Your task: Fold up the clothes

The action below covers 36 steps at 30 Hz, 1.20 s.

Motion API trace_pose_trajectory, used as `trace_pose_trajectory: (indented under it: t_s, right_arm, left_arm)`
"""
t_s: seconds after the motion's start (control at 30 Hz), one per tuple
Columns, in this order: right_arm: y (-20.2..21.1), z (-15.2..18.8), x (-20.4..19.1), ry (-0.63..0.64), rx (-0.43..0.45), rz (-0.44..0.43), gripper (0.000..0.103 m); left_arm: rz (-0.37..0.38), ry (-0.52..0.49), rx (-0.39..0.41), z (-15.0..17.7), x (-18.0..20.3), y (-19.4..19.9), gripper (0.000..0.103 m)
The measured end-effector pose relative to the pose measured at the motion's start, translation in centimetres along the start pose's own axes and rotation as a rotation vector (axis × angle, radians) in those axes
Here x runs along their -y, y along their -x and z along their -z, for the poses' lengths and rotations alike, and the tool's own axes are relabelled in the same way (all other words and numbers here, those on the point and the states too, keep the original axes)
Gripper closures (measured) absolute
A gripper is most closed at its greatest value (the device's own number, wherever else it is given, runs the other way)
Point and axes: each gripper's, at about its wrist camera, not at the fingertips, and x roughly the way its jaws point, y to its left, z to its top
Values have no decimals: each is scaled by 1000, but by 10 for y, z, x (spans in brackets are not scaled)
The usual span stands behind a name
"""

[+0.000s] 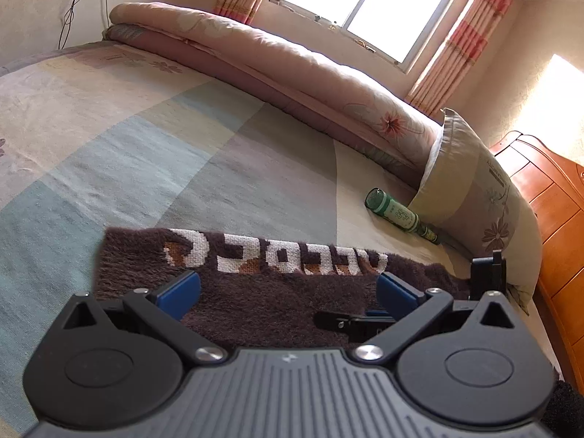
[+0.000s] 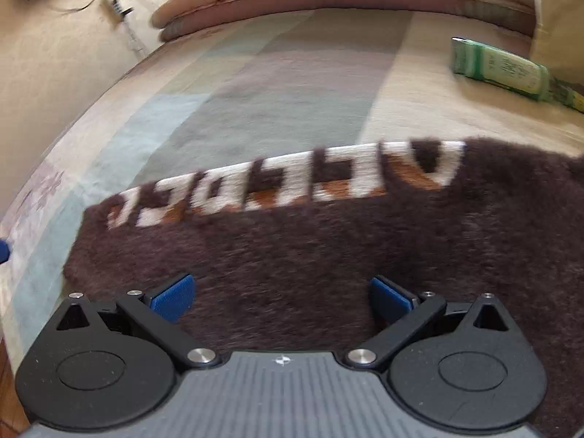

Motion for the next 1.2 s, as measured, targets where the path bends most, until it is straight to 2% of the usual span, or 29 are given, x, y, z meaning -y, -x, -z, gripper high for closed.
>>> trace_pose_trajectory:
  t_s: [0.07,0.1,0.2,0.23,0.3,0.37,0.43,0.5,0.6,0.67,0.73,0.83,0.9,1.0,1.13,1.2]
  right_arm:
    - [6,0,-13,47,-6,-94,0]
    - [13,0,-13,63,17,-88,0]
    - [25,3,4,63,89,66,0]
    - [25,5,13,40,92,110,0]
    - [14,11,27,-31,50,133,0]
    - [9,17,21,-1,51,131,0]
    - [9,13,9,27,56,15,0]
    - [7,3,-3,34,86,-45,0]
    - [-16,-9,-18,104,97,54,0]
    - [-30,-5,-22,79,68,67,0]
    - [-27,3,-28,84,64,10,0]
    - [-12,8,-27,56,8,-179,0]
    - [4,10,-17,-5,-8,-246,0]
    - [46,24,15,-76,44,-172,0]
    - [96,58,67,-100,105,24,0]
    - [107,80,85,-87,109,147,0]
  left_arm:
    - [-1,-2,-1,1,2,-1,1]
    - [-3,-3,-2,1,2,-1,1]
    - [2,0,-4,1,1,-2,1]
    - [-1,2,-5,1,1,-2,1]
    - [-9,8,-7,2,1,-3,1]
    - [-10,13,-2,1,-1,-1,1]
    - [-6,17,11,1,-3,3,1]
    - [-5,24,22,0,-6,6,1]
    - [-5,38,19,-1,-10,5,1]
    - [-9,38,9,-1,-10,2,1]
    - [-1,36,9,-1,-10,2,1]
    - [20,35,10,-1,-8,1,1]
    - [32,33,9,-1,-6,0,1]
    - [51,32,-9,1,-2,-9,1]
    - [103,35,-60,6,11,-38,1]
    - [94,12,-93,10,26,-55,1]
